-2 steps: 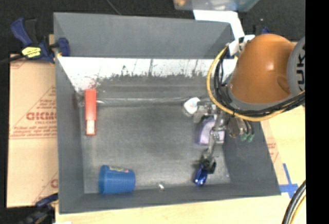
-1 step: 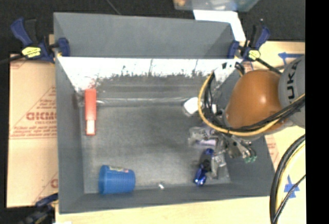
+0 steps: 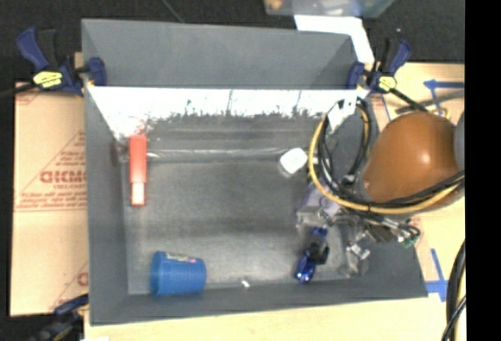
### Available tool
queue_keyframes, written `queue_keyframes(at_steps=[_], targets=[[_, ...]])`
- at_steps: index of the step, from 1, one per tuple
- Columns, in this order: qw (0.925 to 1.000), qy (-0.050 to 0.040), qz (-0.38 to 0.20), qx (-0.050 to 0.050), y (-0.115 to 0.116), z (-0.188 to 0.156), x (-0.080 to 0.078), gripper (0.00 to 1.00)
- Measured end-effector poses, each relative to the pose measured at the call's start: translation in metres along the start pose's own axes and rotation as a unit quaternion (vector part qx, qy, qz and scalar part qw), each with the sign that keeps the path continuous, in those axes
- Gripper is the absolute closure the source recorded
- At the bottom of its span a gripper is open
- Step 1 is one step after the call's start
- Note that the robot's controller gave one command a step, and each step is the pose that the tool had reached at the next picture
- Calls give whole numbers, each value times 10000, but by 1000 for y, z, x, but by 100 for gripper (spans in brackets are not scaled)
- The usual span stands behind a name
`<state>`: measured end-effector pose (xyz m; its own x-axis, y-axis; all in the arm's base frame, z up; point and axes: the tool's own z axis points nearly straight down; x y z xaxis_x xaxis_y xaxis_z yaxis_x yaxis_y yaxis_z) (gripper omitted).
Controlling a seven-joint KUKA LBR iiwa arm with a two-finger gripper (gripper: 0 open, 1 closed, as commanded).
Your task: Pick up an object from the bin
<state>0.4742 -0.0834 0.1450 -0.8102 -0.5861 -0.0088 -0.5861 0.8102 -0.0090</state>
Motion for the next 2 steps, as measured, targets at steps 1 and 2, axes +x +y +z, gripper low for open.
queue_keyframes(at_steps=[1, 2], targets=[[9944, 41, -1055, -43, 6, 24, -12, 0], [9755, -3, -2202, -14, 9, 76, -12, 0]])
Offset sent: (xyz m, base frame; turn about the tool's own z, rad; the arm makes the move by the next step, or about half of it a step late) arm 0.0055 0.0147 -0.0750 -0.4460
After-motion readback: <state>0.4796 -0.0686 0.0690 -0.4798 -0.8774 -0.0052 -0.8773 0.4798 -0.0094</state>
